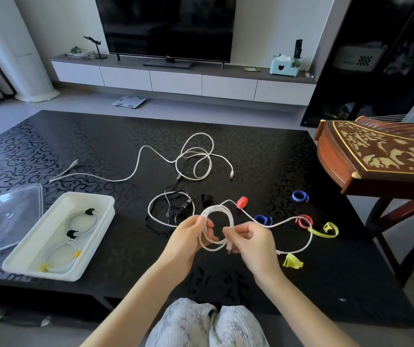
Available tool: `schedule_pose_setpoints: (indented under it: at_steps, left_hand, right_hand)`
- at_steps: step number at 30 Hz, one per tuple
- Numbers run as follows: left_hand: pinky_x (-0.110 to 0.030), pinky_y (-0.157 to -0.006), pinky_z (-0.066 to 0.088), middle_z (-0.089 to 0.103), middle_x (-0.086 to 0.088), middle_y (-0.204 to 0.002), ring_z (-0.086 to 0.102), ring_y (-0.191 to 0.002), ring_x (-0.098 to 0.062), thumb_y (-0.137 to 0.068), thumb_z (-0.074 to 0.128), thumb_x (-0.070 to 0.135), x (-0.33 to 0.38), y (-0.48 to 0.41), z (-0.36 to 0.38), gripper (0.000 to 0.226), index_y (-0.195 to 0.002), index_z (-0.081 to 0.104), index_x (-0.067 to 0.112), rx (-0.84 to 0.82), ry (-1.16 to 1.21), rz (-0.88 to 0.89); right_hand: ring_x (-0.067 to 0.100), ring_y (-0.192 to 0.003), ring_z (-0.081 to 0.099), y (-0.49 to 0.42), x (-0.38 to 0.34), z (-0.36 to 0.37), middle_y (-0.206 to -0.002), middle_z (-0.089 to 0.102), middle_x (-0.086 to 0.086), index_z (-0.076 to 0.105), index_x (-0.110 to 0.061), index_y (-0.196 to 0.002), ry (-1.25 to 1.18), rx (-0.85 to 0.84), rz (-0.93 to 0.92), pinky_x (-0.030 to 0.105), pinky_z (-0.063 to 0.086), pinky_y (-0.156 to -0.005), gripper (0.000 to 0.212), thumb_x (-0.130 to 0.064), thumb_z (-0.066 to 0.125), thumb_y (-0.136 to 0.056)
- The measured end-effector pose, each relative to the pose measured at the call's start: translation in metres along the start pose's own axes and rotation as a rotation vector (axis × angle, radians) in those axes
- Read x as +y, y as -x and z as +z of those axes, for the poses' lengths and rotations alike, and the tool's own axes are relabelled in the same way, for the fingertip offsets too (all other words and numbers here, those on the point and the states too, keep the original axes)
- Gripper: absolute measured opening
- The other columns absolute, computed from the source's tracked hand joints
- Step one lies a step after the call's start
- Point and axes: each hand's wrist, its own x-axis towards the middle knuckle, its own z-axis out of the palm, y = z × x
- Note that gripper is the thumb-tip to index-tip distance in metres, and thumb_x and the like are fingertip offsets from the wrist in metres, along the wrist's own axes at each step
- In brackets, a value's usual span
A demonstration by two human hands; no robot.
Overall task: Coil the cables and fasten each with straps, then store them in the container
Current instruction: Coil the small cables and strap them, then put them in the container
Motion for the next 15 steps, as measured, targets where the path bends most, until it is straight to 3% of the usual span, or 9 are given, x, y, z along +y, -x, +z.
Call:
schedule_pose_setpoints:
  at_steps: [3,8,12,15]
  left_hand:
    - [-0.029,-0.068,0.040,0.044,0.002,-0.050,0.047,-0.058,-0.018,-0.101,0.035,0.012,0.007,-0.018,-0.017,0.033,-0.075,0.054,0.006,0.103,-0.027,0.054]
    - [-0.024,-0.056,0.036,0.031,0.006,-0.048,0.031,-0.049,-0.012,-0.101,0.035,0.013,0.023,-0.037,-0.052,0.031,-0.080,0.055,0.003,0.249,-0.117,0.146]
    - [-0.030,-0.054,0.034,0.030,0.006,-0.050,0.027,-0.051,-0.014,-0.095,0.045,0.013,0.032,-0.040,-0.071,0.022,-0.074,0.048,0.009,0.312,-0.167,0.207]
    - [-0.034,-0.057,0.029,0.026,0.002,-0.051,0.023,-0.053,-0.018,-0.094,0.046,0.022,0.038,-0.039,-0.081,0.033,-0.069,0.040,0.002,0.290,-0.222,0.245]
  right_hand:
    - [0.018,-0.071,0.066,-0.026,-0.004,0.003,-0.073,0.072,0.007,0.069,-0.009,-0.074,0.049,-0.103,0.012,0.033,0.053,-0.071,0.029,-0.035,0.065,-0.086]
    - [0.020,-0.083,0.060,-0.087,-0.017,0.024,-0.080,0.070,0.000,0.070,-0.015,-0.087,0.620,0.117,-0.330,0.031,0.044,-0.071,0.024,-0.032,0.055,-0.093]
    - [0.025,-0.104,0.053,-0.135,-0.022,0.060,-0.101,0.067,0.002,0.066,-0.016,-0.100,0.983,-0.024,-0.349,0.034,0.042,-0.083,0.028,-0.040,0.055,-0.091]
    - [0.027,-0.114,0.051,-0.161,-0.015,0.077,-0.117,0.063,0.004,0.056,-0.017,-0.119,1.130,-0.171,-0.273,0.035,0.041,-0.090,0.040,-0.044,0.057,-0.089]
